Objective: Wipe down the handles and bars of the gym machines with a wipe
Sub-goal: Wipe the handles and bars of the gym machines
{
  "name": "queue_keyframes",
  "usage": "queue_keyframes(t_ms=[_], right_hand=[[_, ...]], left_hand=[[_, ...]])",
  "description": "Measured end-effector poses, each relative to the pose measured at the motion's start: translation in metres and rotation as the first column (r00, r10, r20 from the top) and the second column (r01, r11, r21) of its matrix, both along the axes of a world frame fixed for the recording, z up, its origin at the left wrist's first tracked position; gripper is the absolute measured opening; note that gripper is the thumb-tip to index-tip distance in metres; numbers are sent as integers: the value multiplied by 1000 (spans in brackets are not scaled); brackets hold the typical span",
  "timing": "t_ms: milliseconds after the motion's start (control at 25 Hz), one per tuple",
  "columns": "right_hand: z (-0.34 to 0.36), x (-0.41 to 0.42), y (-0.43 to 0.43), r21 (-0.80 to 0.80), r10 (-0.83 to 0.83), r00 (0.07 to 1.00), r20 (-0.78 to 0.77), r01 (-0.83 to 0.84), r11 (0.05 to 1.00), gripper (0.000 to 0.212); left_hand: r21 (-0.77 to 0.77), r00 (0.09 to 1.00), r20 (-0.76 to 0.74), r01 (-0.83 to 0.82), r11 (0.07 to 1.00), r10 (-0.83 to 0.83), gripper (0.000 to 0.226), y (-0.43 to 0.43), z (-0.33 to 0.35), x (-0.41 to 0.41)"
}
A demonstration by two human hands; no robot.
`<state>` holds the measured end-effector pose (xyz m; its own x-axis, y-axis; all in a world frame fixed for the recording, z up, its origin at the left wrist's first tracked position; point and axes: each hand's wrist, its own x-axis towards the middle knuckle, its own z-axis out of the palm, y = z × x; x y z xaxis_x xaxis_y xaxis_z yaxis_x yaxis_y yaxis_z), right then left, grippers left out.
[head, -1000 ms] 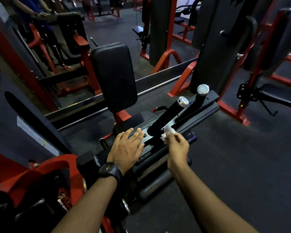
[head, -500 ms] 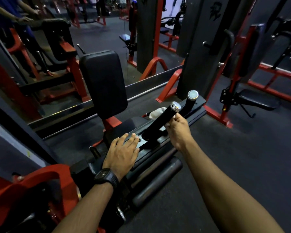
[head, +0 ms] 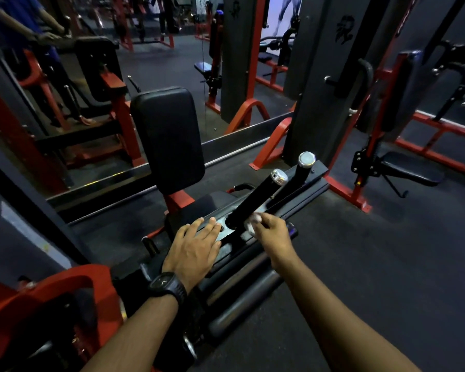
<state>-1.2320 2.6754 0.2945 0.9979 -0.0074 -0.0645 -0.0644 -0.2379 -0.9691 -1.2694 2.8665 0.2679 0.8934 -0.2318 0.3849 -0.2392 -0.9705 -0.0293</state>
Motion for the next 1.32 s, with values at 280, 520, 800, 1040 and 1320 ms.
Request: queue_keyframes(t_ms=[280, 520, 800, 1040, 1320], right_hand=[[87, -25, 17, -900, 580, 708, 403, 193, 391, 46], [69, -1, 58, -946, 653, 749, -110, 122, -299, 29], [69, 5, 59, -908, 516, 855, -55, 172, -382, 35], [85, 17, 41, -915, 565, 825, -4, 225, -335, 36], [94, 16, 30, -893, 570, 822, 8, 263, -366, 35]], left_hand=[[-72, 1000, 15, 19, 997, -18, 45, 2, -1, -2], [-47, 1000, -25, 9, 999, -10, 41, 3, -4, 2], [-65, 999, 20, 27, 998, -25, 40, 4, -10, 4], [-86, 999, 27, 37, 996, -35, 46, 4, -9, 2], [-94, 999, 37, 36, 995, -33, 47, 4, -15, 4]])
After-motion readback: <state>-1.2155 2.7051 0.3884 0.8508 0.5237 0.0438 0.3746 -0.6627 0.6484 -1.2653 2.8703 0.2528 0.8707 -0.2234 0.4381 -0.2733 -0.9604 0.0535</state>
